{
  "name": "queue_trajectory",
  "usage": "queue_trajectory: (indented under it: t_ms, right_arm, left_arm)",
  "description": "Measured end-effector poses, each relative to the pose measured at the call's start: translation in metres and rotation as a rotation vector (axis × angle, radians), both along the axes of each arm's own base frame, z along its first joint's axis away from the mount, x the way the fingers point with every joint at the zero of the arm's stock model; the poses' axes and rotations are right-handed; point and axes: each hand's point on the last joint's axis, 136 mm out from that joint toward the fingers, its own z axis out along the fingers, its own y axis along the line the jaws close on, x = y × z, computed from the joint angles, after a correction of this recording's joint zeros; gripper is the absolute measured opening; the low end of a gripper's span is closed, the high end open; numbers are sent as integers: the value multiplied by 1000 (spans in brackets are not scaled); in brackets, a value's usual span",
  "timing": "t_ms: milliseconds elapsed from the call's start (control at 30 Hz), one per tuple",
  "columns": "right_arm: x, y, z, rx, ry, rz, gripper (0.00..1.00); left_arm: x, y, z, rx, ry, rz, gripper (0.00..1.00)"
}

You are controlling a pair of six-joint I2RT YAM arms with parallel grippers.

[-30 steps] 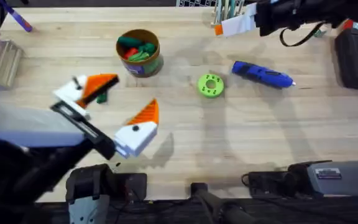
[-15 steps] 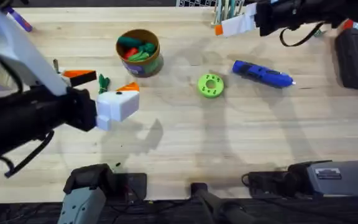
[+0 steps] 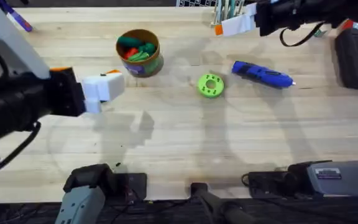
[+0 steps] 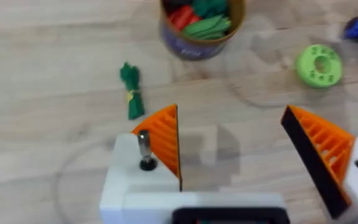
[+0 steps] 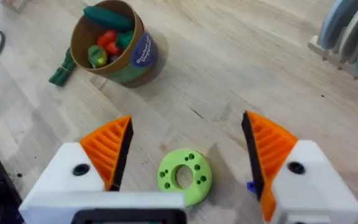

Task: Pick up the gripper from the table and insert it into the empty holder that is missing its gripper. Then pick up a screw, insert it into the mounting hole, and use the screwdriver to tighten it. Finally, clean up the table by picking up the vegetable and placing it into the bucket.

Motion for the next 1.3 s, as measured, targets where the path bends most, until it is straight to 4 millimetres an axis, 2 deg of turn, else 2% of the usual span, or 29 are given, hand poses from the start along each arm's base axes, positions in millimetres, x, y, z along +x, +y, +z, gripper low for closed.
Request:
queue_trajectory:
  t_ms: [167,300,467,633,767,967,1300]
  right_arm:
    - [-1,0,0,0,3,0,991]
    - [-6,0,-5,-3,35,0,991]
    - [-14,-1,-11,-8,85,1,991]
    - [-20,-8,-22,-52,132,-27,991]
    - [-20,-17,-29,-103,152,-63,991]
    - [-18,-23,-32,-133,151,-84,991]
    - [-18,-25,-34,-146,150,-94,991]
  left_arm:
    - [2,23,-12,50,189,112,985]
    - [17,41,-26,94,355,162,985]
    - [43,60,-55,146,534,195,986]
    - [59,73,-86,198,651,205,986]
    - [72,78,-103,214,677,203,986]
    - [80,75,-128,207,747,129,986]
    - [96,72,-188,177,869,68,986]
